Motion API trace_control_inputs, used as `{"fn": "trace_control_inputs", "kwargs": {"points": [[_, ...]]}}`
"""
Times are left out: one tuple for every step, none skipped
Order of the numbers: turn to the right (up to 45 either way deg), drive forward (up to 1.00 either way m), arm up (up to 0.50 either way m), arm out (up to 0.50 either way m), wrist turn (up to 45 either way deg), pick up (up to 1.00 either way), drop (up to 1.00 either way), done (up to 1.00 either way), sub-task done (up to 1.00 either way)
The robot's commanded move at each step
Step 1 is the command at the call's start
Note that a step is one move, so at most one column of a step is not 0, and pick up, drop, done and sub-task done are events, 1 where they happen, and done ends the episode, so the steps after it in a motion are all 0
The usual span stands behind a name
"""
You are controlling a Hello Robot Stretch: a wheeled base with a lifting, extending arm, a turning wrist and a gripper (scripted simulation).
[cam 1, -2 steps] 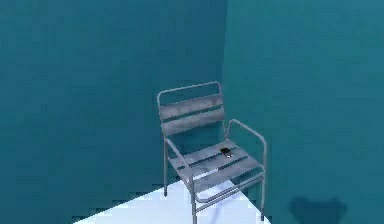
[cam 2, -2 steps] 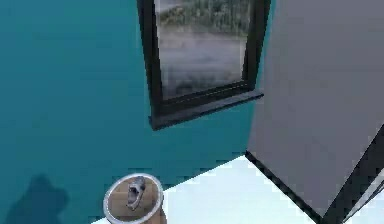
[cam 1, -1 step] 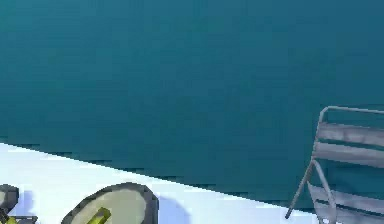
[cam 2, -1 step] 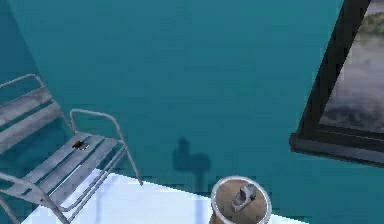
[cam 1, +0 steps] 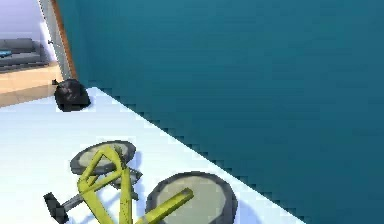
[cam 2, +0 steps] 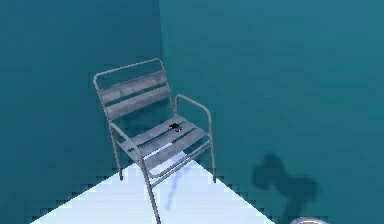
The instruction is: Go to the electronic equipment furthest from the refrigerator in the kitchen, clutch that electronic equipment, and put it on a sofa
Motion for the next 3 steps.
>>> {"fn": "trace_control_inputs", "kwargs": {"points": [[-3.0, 0.0, 0.0, 0.0, 0.0, 0.0, 0.0, 0.0, 0.0], [45.0, 0.0, 0.0, 0.0, 0.0, 0.0, 0.0, 0.0, 0.0], [45.0, 0.0, 0.0, 0.0, 0.0, 0.0, 0.0, 0.0, 0.0]]}}
